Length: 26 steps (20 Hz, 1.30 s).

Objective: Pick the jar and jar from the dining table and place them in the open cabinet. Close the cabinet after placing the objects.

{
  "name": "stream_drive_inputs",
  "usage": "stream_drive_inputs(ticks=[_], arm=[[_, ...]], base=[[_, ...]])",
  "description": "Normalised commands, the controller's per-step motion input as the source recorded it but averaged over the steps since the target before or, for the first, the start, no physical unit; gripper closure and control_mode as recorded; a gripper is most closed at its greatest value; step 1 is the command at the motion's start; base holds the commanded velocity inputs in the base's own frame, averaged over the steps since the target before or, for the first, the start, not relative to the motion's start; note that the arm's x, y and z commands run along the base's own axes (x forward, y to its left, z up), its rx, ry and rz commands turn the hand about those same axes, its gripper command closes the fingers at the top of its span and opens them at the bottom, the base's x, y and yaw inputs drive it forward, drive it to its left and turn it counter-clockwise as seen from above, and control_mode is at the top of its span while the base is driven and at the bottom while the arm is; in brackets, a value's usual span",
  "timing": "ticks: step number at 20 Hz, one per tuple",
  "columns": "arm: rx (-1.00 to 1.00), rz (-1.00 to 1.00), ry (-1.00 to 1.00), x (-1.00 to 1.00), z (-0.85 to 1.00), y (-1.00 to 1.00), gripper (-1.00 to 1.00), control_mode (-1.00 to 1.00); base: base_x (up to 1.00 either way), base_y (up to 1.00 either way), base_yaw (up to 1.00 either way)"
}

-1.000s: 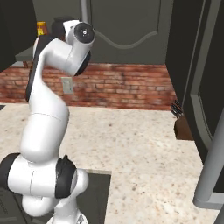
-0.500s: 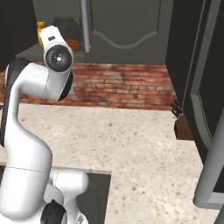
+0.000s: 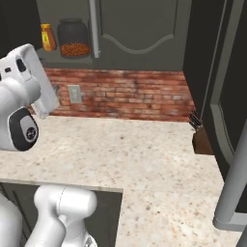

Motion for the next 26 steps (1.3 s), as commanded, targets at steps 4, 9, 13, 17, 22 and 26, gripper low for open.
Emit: stream_drive_inputs(ticks=[4,9,13,17,22,26], arm=[[0.00,-0.57,-0.26,-0.92,0.00,0.15,-1.00,-1.00],[0.00,-0.53,-0.24,-0.85,0.00,0.14,-1.00,-1.00],[0.00,-0.32,-0.07,-0.50,0.00,0.60,-1.00,-1.00],[0.00,-0.26,-0.04,-0.66,0.00,0.73,-1.00,-1.00],[0.00,-0.18,0.00,-0.60,-0.05,0.90,-1.00,-1.00],[0.00,-0.14,0.00,-0.51,-0.09,0.95,-1.00,-1.00]], base=[[0.00,0.00,0.00],[0.00,0.00,0.00],[0.00,0.00,0.00],[0.00,0.00,0.00],[0.00,0.00,0.00],[0.00,0.00,0.00]])
